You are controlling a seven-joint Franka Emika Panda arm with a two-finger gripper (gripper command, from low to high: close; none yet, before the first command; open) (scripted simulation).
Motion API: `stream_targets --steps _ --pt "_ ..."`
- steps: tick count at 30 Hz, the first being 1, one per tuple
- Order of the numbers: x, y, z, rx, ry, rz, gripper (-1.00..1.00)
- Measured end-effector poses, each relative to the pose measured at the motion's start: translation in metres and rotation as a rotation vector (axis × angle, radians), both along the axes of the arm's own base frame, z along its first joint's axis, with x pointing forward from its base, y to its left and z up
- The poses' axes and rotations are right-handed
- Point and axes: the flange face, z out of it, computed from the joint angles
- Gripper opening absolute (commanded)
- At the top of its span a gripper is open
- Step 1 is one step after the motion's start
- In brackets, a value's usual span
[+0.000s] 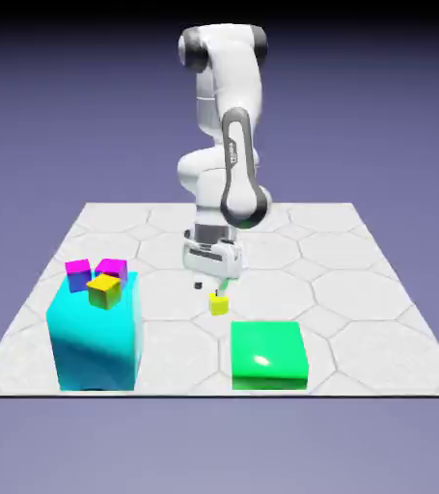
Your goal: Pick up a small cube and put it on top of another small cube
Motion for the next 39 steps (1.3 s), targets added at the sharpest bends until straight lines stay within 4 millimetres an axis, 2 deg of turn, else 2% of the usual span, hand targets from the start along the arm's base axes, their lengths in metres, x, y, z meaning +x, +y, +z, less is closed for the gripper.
stream_targets --steps 14,16,23,24,26,33,35,39 --pt "-0.07 0.035 -0.035 -0.028 0.221 -0.293 0.0" --pt "-0.072 0.037 -0.036 -0.029 0.226 -0.302 0.0" --pt "-0.069 0.029 -0.1 -0.03 0.225 -0.301 0.0" --pt "-0.069 0.028 -0.105 -0.029 0.226 -0.302 -1.0" --pt "-0.069 0.028 -0.105 -0.029 0.226 -0.302 -1.0" --pt "-0.071 0.036 -0.04 -0.029 0.225 -0.301 -1.0" --pt "-0.072 0.037 -0.036 -0.029 0.226 -0.301 -1.0" --pt "-0.032 0.02 -0.035 0.032 0.096 -0.352 -1.0"
